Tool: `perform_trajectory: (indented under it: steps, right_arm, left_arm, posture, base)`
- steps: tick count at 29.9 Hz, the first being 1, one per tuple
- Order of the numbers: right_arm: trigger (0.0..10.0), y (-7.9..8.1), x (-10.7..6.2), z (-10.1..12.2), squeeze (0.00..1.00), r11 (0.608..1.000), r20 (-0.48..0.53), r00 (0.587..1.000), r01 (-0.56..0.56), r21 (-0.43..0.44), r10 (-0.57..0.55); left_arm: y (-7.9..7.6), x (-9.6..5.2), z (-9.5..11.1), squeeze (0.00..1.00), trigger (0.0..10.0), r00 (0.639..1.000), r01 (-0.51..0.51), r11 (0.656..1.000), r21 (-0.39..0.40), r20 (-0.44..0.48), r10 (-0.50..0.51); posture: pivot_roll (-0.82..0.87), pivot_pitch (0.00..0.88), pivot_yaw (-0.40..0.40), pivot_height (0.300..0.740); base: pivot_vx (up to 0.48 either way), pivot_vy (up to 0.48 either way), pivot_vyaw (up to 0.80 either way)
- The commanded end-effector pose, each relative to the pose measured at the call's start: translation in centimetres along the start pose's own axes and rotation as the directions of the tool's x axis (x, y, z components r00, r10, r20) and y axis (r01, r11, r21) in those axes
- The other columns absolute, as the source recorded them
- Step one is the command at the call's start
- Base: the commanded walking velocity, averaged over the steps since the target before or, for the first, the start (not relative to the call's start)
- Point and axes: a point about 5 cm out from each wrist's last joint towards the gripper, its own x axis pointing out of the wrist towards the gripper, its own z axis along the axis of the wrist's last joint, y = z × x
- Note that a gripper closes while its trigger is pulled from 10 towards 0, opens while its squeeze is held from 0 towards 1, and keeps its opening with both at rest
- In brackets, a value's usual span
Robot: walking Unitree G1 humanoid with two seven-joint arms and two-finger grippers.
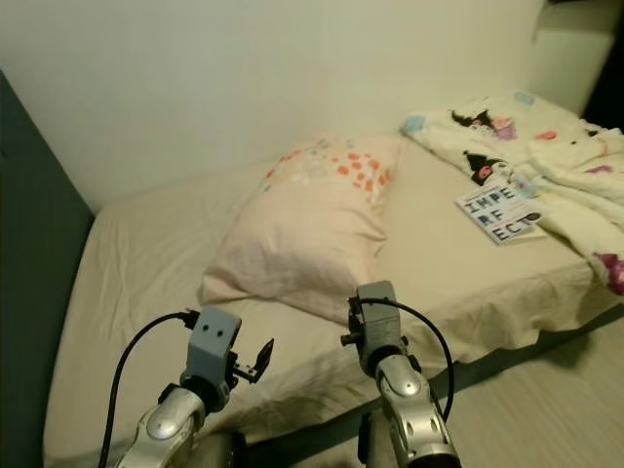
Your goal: Clean up the room
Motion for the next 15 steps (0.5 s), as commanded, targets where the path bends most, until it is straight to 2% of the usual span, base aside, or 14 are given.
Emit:
perform_trajectory:
  steps: [1, 11, 13, 15]
  right_arm:
    - [10.0, 0.5, -0.1, -0.4, 0.00, 1.000, -0.011, 1.000, -0.012, 0.016, 0.012]
    - [10.0, 0.5, -0.2, -0.6, 0.00, 0.999, -0.012, 1.000, -0.008, 0.041, 0.009]
    - [10.0, 0.3, -0.2, 0.1, 0.00, 0.994, 0.032, 0.999, 0.010, 0.109, -0.013]
    - [10.0, 0.0, -0.2, 0.9, 0.00, 0.991, 0.065, 0.997, 0.028, 0.135, -0.037]
  left_arm:
    - [0.4, -0.2, -0.4, 0.00, 10.0, 1.000, 0.004, 1.000, 0.015, -0.020, -0.004]
    - [0.4, -0.2, -0.4, 0.00, 10.0, 0.999, 0.007, 1.000, -0.005, -0.032, -0.007]
    - [0.9, -0.2, -0.2, 0.00, 10.0, 0.999, -0.013, 1.000, -0.015, -0.033, 0.013]
    - [1.1, -0.3, 0.1, 0.00, 10.0, 1.000, -0.005, 1.000, 0.008, -0.018, 0.005]
  posture:
    - [-0.05, 0.072, 0.022, 0.591]
    - [-0.05, 0.079, 0.025, 0.591]
    - [-0.04, 0.082, 0.030, 0.591]
    - [-0.04, 0.082, 0.033, 0.601]
  base:
    - [0.000, 0.000, 0.00]
    - [0.000, 0.000, 0.00]
    - [0.000, 0.000, 0.00]
    - [0.000, 0.000, 0.00]
